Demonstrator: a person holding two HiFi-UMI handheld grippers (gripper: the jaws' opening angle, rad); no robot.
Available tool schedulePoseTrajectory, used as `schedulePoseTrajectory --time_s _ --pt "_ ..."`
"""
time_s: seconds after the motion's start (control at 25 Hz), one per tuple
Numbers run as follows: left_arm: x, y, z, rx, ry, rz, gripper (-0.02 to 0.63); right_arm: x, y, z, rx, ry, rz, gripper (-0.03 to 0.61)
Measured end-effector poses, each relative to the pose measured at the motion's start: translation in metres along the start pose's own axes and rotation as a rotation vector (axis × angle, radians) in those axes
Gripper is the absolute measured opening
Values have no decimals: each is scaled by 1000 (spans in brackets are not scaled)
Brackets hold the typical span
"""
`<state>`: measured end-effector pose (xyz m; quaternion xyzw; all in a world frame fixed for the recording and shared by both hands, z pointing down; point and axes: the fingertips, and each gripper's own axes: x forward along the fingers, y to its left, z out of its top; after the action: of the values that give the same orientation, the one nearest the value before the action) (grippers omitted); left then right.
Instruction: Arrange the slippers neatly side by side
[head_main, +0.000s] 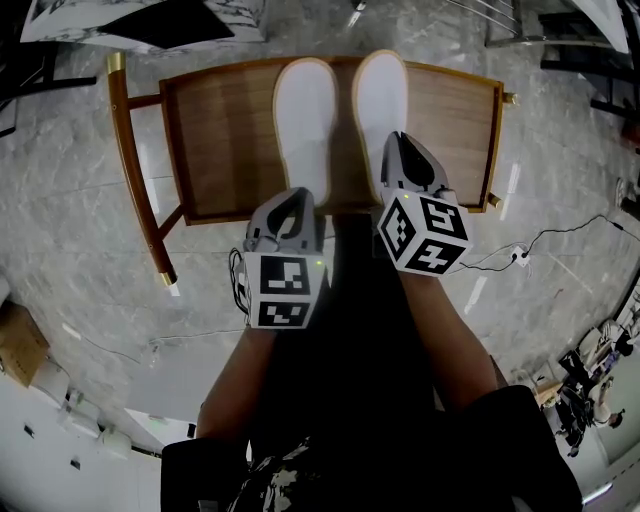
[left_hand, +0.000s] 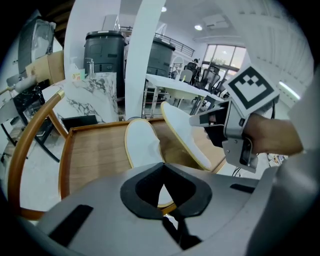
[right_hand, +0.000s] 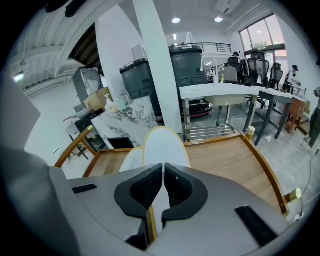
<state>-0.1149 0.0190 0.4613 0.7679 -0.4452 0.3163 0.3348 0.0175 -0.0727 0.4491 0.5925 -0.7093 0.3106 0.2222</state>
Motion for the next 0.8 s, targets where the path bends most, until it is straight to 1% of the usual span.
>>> schedulePoseTrajectory --time_s 0.12,0.24,0.32,0.48,0.6,0.64,0.68,0.76,0.8 --pt "1 0 0 -6 1 -1 3 -1 -2 -4 49 8 -32 8" --pt "0 2 0 -13 2 5 3 9 -4 -16 94 25 -59 9" --pt "-1 3 -2 -16 9 9 3 18 -3 -25 111 39 -63 9" --pt "0 8 -11 -12 31 16 3 31 3 -34 72 56 -41 9" --pt "3 9 -14 -9 41 15 3 36 10 -37 43 61 20 11" --pt "4 7 -14 -6 42 12 3 36 12 -37 39 56 40 48" --pt "5 6 -13 -2 41 9 3 35 13 -36 34 47 53 103" --pt "6 2 -9 6 36 2 3 30 13 -29 4 14 61 122" --pt "7 1 -8 9 33 -1 3 26 13 -23 -20 -7 64 122"
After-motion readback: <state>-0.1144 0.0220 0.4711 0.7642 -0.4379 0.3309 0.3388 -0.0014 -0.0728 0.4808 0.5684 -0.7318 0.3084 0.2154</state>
